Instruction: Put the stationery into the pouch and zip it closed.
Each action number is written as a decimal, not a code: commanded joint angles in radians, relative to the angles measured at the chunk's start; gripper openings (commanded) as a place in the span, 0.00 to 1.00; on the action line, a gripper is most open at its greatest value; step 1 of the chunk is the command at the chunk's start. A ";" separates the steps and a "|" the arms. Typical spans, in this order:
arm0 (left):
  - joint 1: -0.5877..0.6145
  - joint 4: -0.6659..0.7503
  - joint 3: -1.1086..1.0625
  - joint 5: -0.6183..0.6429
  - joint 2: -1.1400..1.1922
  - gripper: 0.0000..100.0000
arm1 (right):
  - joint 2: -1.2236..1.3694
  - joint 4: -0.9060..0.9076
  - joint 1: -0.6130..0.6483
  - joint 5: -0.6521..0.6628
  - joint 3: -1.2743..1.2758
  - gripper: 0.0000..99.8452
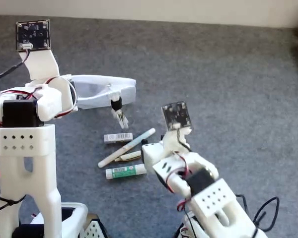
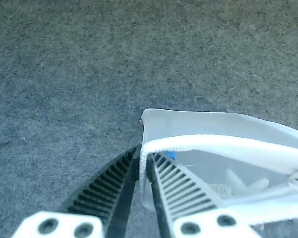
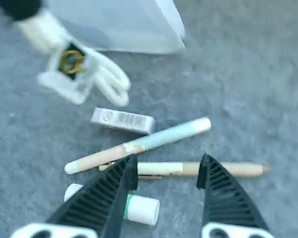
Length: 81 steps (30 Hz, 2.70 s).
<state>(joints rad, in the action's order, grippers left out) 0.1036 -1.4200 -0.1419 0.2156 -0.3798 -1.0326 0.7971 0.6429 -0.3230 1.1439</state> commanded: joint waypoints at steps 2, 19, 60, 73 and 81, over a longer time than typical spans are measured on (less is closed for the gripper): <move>-0.004 0.006 -0.050 0.014 0.038 0.01 | 0.134 0.036 -0.048 -0.215 -0.168 0.19; -0.004 0.008 -0.050 0.014 0.038 0.01 | 0.510 0.176 -0.137 -0.425 -0.383 0.19; 0.010 0.002 -0.050 0.012 0.038 0.01 | 1.125 0.177 -0.232 -0.358 -0.691 0.12; 0.031 0.005 -0.050 0.012 0.038 0.01 | 1.119 0.240 -0.298 -0.354 -0.783 0.04; 0.030 0.005 -0.050 0.012 0.038 0.01 | 1.119 0.325 -0.306 -0.354 -0.900 0.00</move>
<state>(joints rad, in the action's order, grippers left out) 0.1266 -1.4200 -0.1419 0.2156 -0.3798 0.1013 1.1086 0.3514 -0.6912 0.3138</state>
